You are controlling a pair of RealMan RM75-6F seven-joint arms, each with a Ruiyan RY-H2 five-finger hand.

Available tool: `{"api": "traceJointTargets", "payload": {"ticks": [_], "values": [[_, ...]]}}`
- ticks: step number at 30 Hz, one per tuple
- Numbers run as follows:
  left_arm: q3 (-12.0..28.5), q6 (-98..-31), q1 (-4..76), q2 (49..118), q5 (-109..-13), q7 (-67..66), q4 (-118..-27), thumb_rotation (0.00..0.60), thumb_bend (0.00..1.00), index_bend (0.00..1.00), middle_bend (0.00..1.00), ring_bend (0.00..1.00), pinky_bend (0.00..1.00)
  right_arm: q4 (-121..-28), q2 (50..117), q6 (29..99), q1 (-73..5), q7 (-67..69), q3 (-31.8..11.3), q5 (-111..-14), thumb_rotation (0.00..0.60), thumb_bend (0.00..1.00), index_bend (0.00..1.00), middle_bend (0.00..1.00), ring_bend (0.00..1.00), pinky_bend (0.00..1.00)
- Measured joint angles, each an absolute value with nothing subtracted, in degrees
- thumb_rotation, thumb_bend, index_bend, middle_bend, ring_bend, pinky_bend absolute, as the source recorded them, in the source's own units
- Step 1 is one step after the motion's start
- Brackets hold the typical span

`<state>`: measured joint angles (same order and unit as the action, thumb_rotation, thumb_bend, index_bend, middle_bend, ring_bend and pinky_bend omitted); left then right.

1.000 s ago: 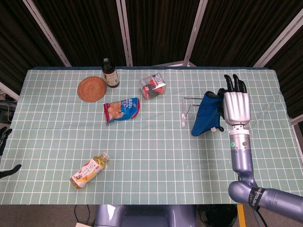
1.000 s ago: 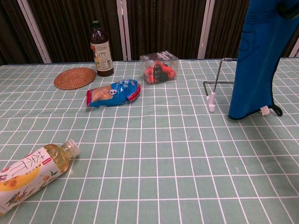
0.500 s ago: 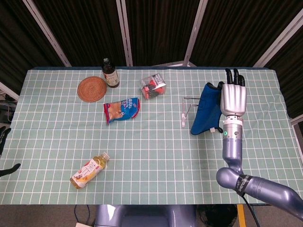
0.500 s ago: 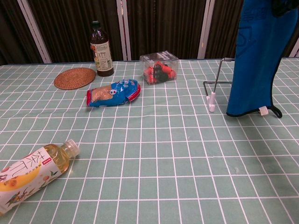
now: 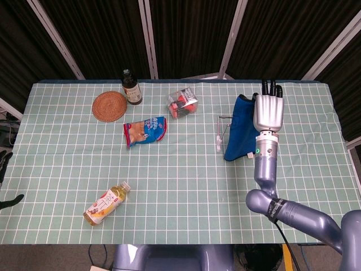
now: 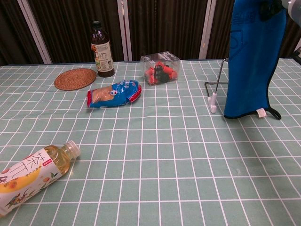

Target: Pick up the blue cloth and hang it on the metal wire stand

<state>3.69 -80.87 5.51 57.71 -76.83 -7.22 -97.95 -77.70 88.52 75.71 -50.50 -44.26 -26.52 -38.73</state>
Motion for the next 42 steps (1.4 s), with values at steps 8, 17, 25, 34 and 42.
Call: {"api": "traceJointTargets", "payload": {"ticks": [8,17,25,34,42], "values": [[4.0,-79.8,6.0,58.1,-75.5,-7.7,-97.4,0.600,0.00,0.00,0.00,0.00,0.00,-72.5,90.2,73.0,-52.0,-44.5,-27.2,-36.7,0.600,0.66,0.75,0.09,0.00,0.15],[4.4,-78.5,6.7,58.8,-73.8,-9.0,-96.8,0.600,0.00,0.00,0.00,0.00,0.00,-66.7,91.8,69.5,-53.7,-42.6,-28.2,-36.2,0.600,0.66,0.75,0.09,0.00,0.15],[4.6,-77.6,7.1,59.3,-72.4,-9.7,-96.2,0.600,0.00,0.00,0.00,0.00,0.00,-61.6,93.4,66.9,-55.5,-41.8,-29.0,-35.5,0.600,0.66,0.75,0.09,0.00,0.15],[4.8,-76.1,7.8,60.1,-70.7,-10.8,-95.4,0.600,0.00,0.00,0.00,0.00,0.00,-57.6,94.8,62.6,-57.0,-41.3,-29.3,-34.5,0.600,0.66,0.75,0.09,0.00,0.14],[4.9,-75.6,8.1,60.4,-69.8,-11.2,-95.1,0.600,0.00,0.00,0.00,0.00,0.00,-53.5,96.4,58.9,-58.6,-41.0,-28.7,-34.2,0.600,0.66,0.75,0.09,0.00,0.14]]}}
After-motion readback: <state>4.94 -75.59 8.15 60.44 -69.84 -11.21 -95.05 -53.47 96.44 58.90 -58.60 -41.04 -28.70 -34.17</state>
